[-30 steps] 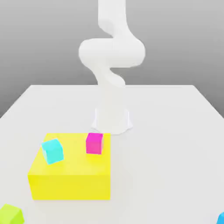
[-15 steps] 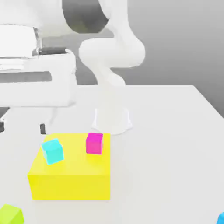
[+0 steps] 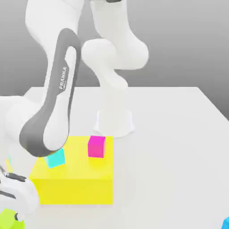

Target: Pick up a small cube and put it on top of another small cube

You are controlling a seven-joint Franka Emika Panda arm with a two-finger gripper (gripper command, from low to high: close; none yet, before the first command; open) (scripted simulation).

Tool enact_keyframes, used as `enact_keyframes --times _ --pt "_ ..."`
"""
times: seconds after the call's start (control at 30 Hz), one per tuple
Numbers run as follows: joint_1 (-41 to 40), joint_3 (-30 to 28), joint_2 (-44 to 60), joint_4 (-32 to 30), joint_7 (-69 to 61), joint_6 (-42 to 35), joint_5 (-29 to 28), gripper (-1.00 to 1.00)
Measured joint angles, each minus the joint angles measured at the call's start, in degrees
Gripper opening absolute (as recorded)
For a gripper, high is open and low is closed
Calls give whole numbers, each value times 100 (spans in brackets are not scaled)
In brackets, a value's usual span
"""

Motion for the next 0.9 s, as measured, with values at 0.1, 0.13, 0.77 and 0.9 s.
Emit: enact_keyframes --times 0.1,0.13,0.77,0.9 --pt "-1 1 0 0 -2 -3 3 -100" --pt "-1 1 0 0 -3 -4 4 -100" --pt "809 -173 -3109 -1802 2024 -1306 -368 -100" --pt "868 -10 -3958 -2371 2838 -1518 -651 -100"
